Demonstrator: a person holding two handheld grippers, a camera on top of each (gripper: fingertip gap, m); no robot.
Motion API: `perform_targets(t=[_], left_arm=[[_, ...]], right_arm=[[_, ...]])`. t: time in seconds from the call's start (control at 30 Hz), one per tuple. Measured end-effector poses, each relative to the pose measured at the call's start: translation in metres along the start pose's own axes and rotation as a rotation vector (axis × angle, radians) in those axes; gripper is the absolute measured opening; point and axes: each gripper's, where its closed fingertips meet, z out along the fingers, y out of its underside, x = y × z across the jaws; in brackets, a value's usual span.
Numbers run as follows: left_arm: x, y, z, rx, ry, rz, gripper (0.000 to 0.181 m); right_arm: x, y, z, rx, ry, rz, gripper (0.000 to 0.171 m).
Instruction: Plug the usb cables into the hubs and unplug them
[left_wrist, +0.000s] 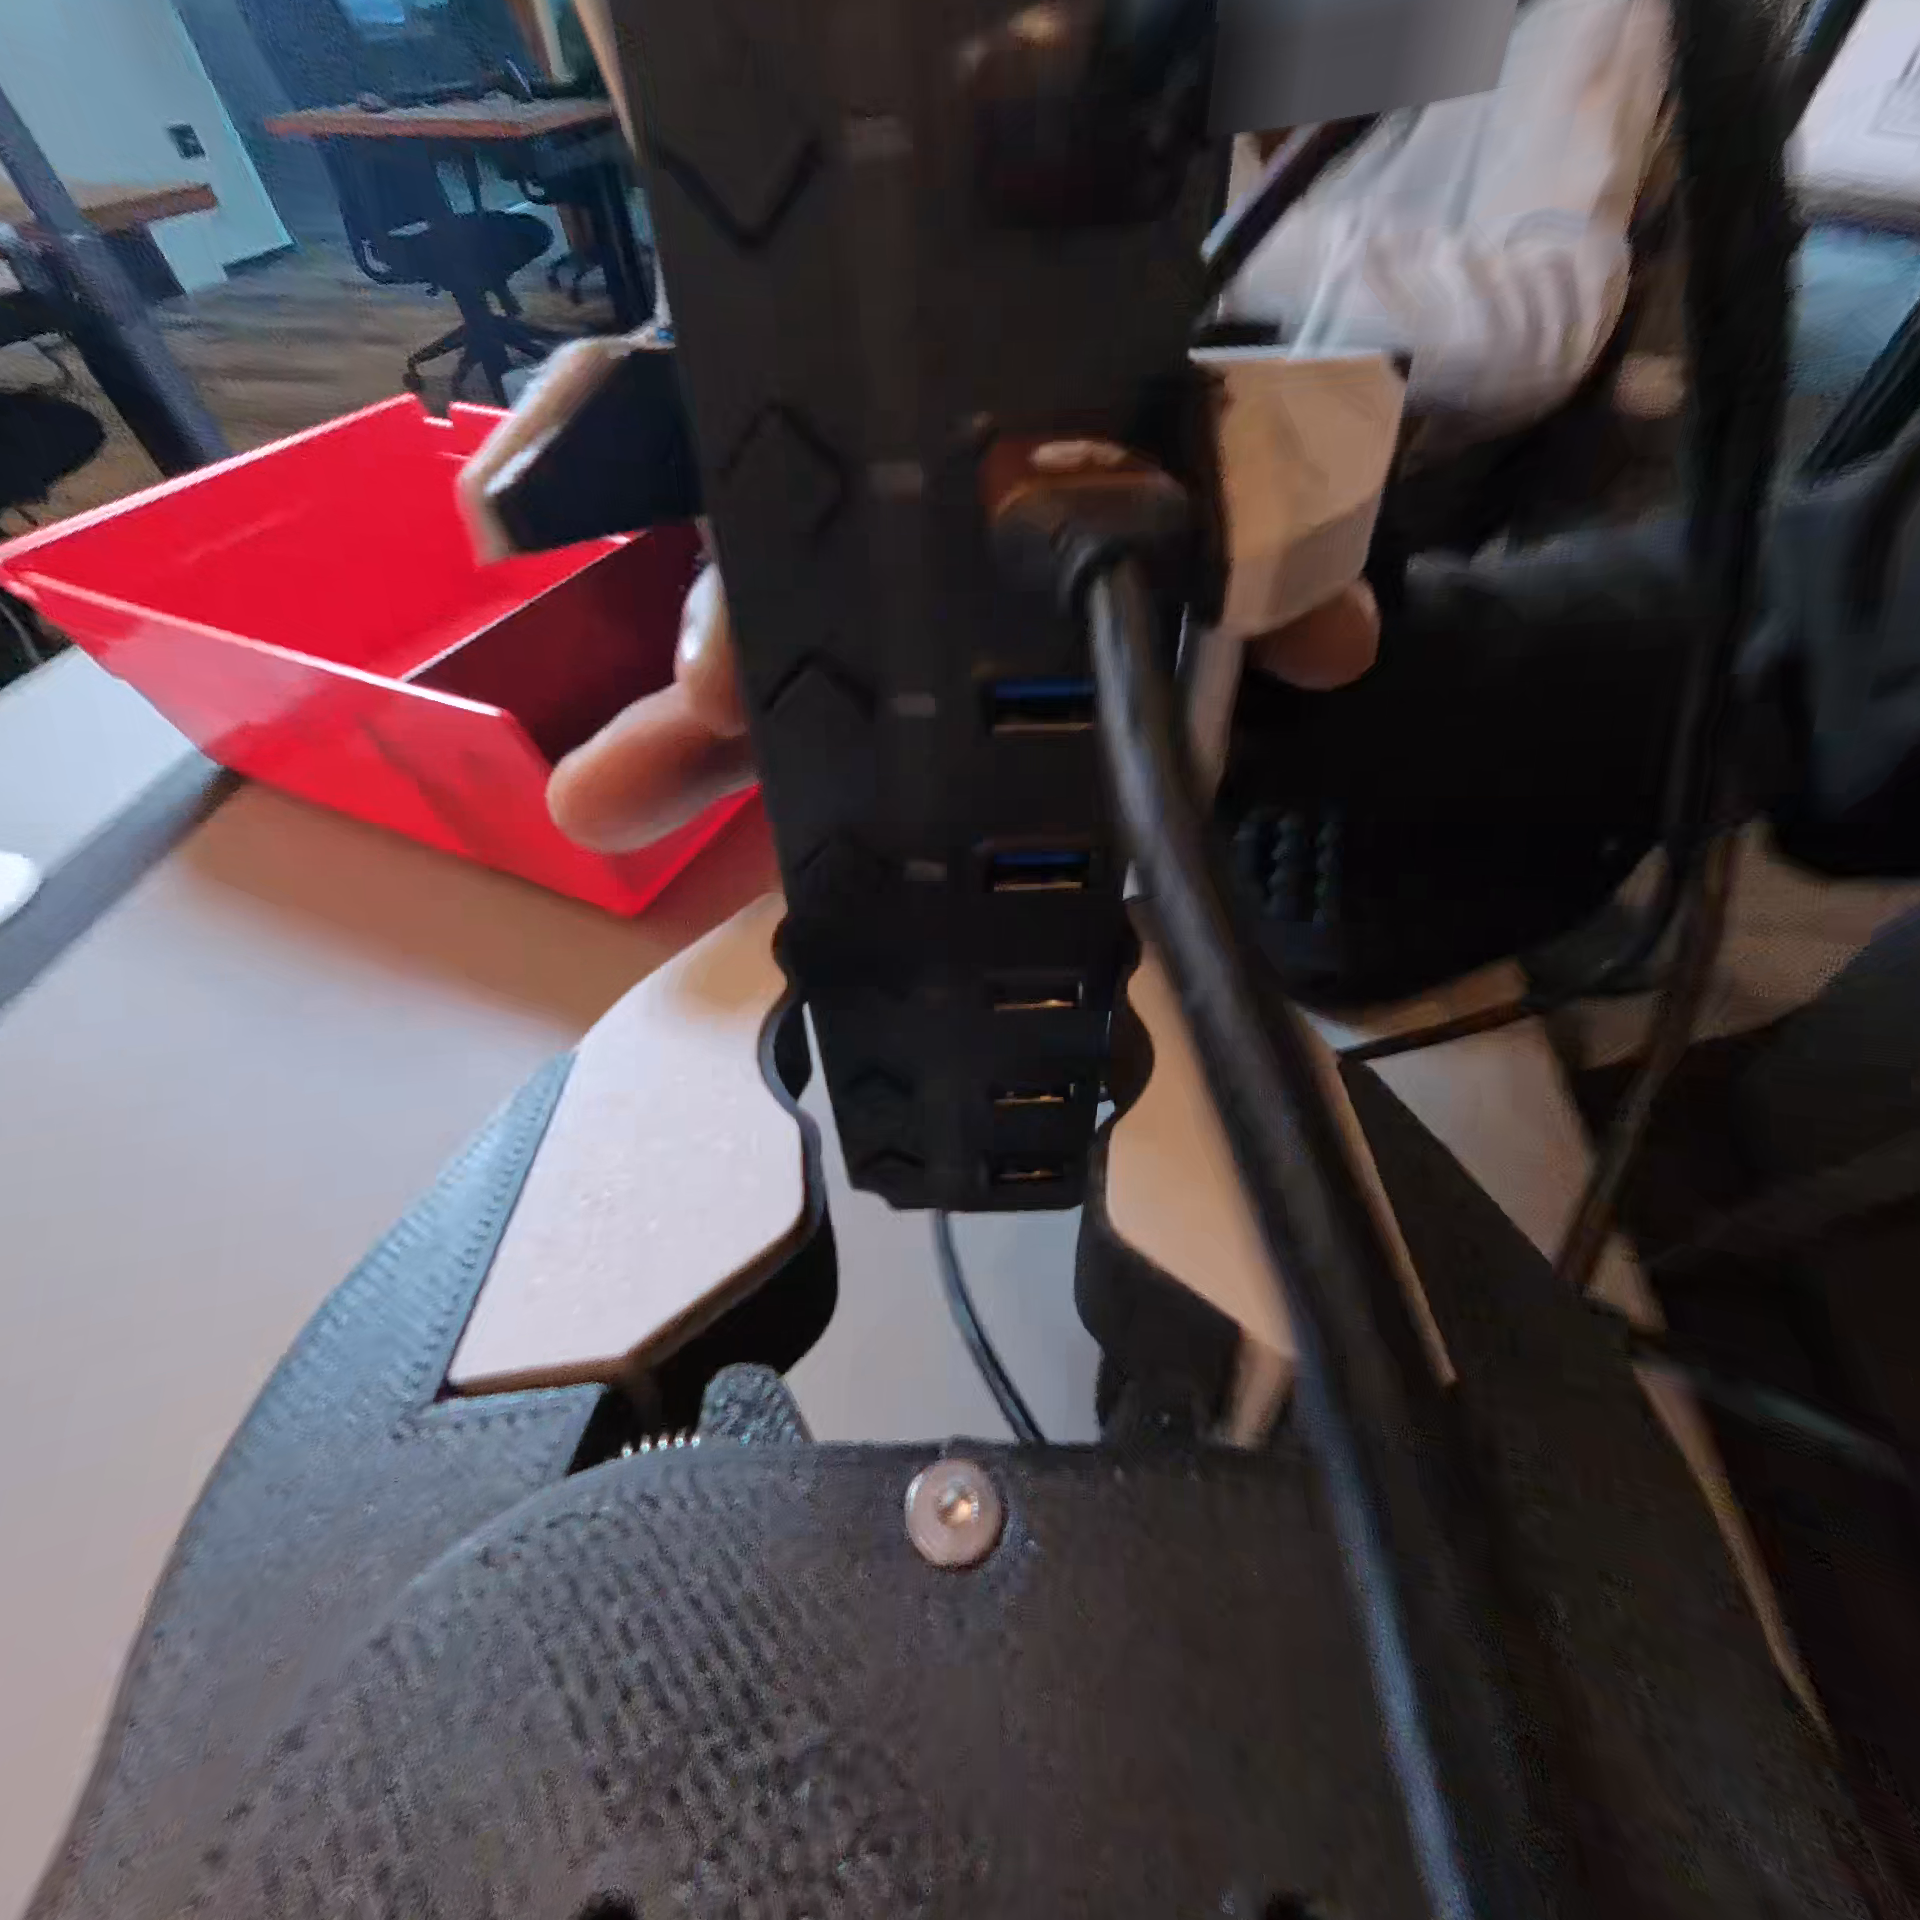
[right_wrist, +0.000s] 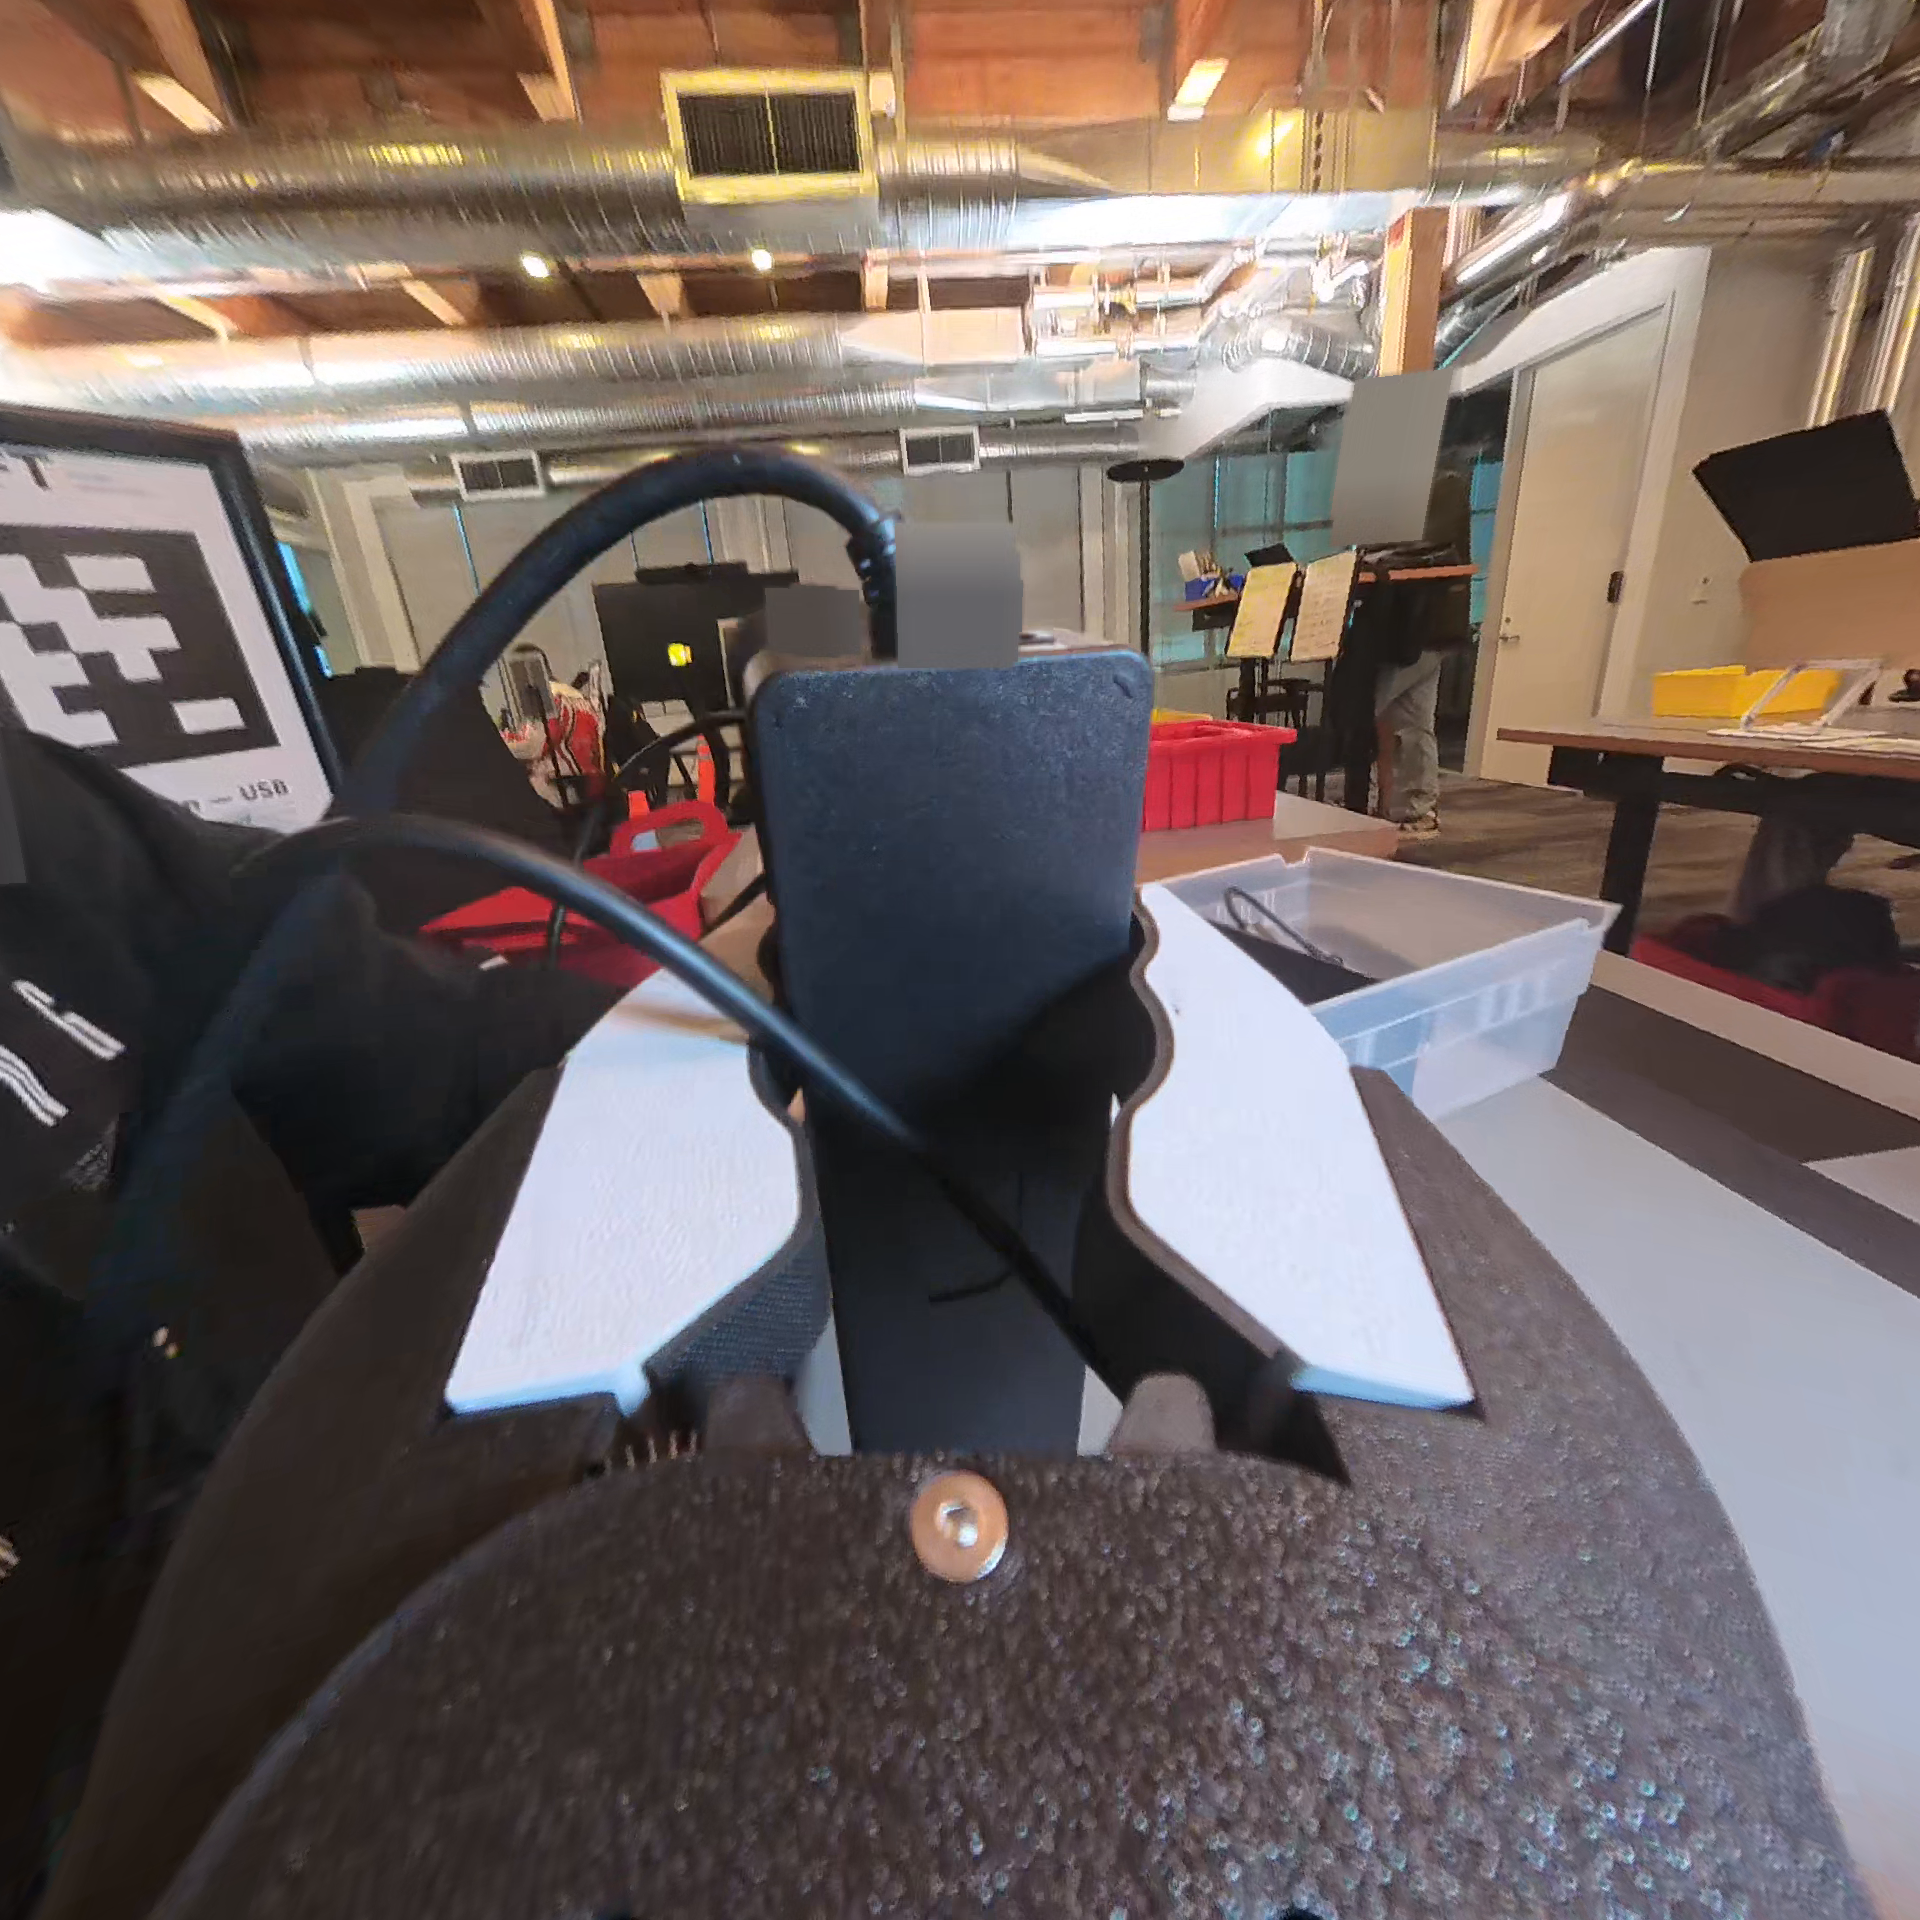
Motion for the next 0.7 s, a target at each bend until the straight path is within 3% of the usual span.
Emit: perform_targets(t=[0.17, 0.4, 0.6, 0.7], left_arm=[[-0.015, 0.022, -0.012, -0.041, -0.034, -0.065, 0.054], [-0.054, 0.028, -0.057, -0.023, -0.166, -0.135, 0.053], [-0.067, 0.035, -0.072, -0.082, -0.209, -0.126, 0.054], [-0.064, 0.030, -0.070, -0.063, -0.203, -0.126, 0.054]], right_arm=[[0.019, 0.011, -0.009, -0.168, 0.139, -0.050, 0.061], [0.071, 0.028, -0.094, -0.463, 0.403, -0.133, 0.068], [0.061, 0.071, -0.133, -0.814, 0.372, -0.247, 0.068], [0.054, 0.115, -0.119, -0.938, 0.282, -0.108, 0.071]])
